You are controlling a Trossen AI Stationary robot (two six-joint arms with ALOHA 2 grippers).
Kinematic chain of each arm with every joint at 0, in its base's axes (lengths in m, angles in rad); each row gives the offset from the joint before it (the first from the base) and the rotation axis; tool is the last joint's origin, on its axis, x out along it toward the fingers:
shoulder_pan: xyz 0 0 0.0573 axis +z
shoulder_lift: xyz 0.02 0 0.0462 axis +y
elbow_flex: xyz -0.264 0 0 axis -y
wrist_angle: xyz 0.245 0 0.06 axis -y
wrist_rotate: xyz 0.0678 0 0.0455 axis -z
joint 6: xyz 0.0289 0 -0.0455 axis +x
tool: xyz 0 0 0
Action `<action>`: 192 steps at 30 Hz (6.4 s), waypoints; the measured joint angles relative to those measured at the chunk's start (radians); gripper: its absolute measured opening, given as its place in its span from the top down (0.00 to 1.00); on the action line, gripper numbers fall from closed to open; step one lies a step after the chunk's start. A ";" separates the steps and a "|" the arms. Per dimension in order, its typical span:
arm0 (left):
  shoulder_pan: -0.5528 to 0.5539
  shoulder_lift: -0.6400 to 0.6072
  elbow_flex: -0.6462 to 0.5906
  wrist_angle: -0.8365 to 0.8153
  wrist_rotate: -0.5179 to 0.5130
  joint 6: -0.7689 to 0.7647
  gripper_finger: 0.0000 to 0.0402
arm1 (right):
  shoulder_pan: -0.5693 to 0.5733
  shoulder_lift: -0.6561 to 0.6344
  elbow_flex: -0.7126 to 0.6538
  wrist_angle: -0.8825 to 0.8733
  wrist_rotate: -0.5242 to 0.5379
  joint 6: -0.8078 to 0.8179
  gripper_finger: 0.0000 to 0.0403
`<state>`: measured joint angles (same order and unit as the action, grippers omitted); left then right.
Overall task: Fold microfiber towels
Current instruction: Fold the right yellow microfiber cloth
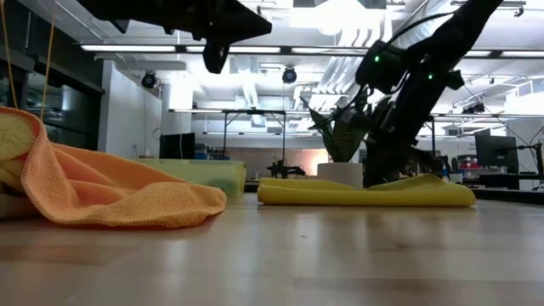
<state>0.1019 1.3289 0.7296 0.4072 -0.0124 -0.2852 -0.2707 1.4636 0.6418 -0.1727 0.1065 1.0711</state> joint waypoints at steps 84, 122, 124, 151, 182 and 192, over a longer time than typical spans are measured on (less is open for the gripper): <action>0.057 0.001 0.000 -0.045 -0.026 0.079 1.00 | -0.124 -0.306 0.292 -1.292 -0.006 -0.260 1.00; 0.056 0.532 0.400 -0.183 -0.011 0.257 1.00 | -0.053 -0.164 0.292 -1.162 -0.141 -0.139 1.00; 0.062 0.614 0.484 -0.234 -0.031 0.314 1.00 | -0.052 -0.164 0.292 -1.163 -0.141 -0.153 1.00; 0.066 1.009 0.835 -0.424 -0.185 0.231 1.00 | -0.051 -0.164 0.292 -1.090 -0.189 -0.247 1.00; -0.003 0.982 0.829 -0.468 0.002 0.027 1.00 | 0.099 -0.162 0.292 -0.851 -0.265 -0.085 1.00; 0.026 0.867 0.826 -0.644 0.000 0.078 1.00 | 0.098 -0.161 0.292 -0.845 -0.263 -0.109 1.00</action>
<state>0.1274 2.1958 1.5558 -0.2366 -0.0124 -0.2071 -0.1726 1.3025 0.9343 -1.0179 -0.1562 0.9618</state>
